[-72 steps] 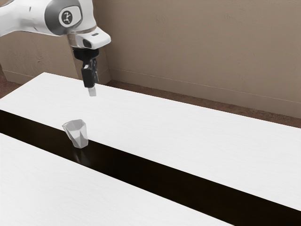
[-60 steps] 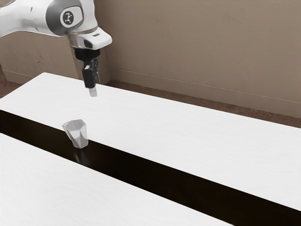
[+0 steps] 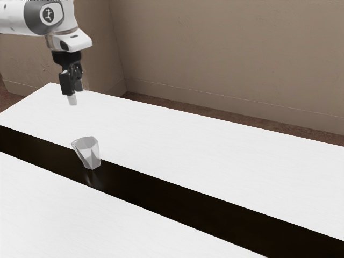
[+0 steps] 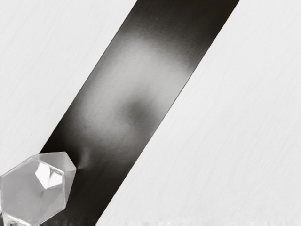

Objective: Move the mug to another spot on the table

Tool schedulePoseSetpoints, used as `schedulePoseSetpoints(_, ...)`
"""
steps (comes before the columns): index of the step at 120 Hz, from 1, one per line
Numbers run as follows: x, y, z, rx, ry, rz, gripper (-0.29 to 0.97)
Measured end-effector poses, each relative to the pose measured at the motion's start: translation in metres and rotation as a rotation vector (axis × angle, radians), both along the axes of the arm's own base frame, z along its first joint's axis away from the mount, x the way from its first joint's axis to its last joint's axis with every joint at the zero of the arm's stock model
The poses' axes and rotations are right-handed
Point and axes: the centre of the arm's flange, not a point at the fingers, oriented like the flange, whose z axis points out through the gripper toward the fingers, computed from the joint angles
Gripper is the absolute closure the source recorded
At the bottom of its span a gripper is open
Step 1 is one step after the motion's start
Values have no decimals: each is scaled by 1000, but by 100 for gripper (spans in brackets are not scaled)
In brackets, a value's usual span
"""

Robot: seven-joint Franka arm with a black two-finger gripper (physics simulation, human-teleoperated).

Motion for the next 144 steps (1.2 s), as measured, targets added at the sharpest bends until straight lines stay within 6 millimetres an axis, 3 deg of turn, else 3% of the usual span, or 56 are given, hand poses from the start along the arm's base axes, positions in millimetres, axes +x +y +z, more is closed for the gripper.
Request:
schedulePoseSetpoints(21, -7, 97, -29, -15, 49, 35, 0)
schedulePoseSetpoints(28, -5, 116, -41, -12, 57, 21, 0)
schedulePoseSetpoints(48, 24, 117, -84, -8, 65, -102, 0)
schedulePoseSetpoints(69, 33, 158, -122, -93, 21, -143, 0)
schedulePoseSetpoints(88, 49, 170, -164, -154, 0, -231, 2)
schedulePoseSetpoints(106, 51, 183, -191, -183, -20, -283, 8)
schedulePoseSetpoints(122, 50, 182, -224, -229, -19, -314, 10)
schedulePoseSetpoints(144, 51, 189, -242, -232, -51, -344, 10)
